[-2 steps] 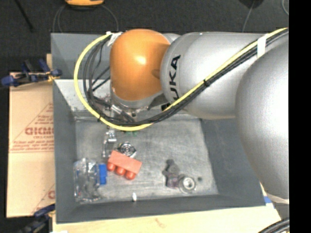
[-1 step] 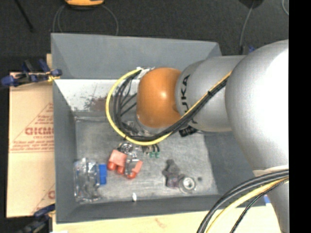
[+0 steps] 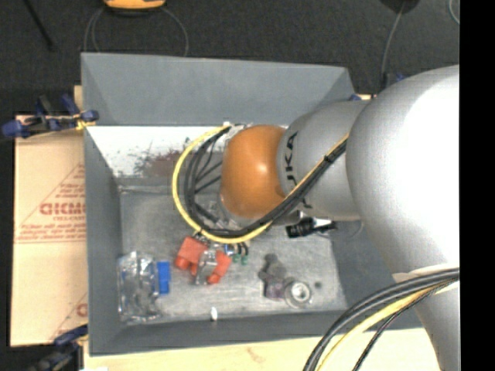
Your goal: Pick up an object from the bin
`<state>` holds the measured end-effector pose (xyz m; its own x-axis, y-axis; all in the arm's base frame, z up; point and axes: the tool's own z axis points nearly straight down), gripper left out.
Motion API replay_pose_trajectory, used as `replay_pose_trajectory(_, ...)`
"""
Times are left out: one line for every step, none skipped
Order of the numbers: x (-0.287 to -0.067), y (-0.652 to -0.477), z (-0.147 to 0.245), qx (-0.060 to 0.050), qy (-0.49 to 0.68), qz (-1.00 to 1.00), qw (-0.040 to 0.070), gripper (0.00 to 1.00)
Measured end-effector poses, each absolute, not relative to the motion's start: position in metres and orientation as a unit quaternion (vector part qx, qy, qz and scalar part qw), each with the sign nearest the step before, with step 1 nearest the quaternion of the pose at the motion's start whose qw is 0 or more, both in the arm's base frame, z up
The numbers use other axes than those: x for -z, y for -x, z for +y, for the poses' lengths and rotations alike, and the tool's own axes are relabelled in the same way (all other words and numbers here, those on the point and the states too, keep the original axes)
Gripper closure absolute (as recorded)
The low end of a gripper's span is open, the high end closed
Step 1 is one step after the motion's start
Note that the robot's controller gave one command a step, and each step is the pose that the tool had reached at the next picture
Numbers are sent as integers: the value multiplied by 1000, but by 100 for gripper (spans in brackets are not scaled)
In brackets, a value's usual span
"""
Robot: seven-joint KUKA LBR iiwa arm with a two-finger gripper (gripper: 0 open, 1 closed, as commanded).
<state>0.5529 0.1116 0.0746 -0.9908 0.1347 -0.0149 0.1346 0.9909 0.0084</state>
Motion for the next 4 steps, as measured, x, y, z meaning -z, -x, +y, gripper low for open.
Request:
replay_pose_trajectory(-79, -557, 112, -5, -71, 997, 14, 100)
replay_pose_trajectory(-241, -565, 131, -1, 8, 1000, 6, 100)
replay_pose_trajectory(-172, -543, 145, 0, 2, 1000, -2, 100)
replay_pose_trajectory(-247, -548, 140, -1, -19, 1000, 5, 100)
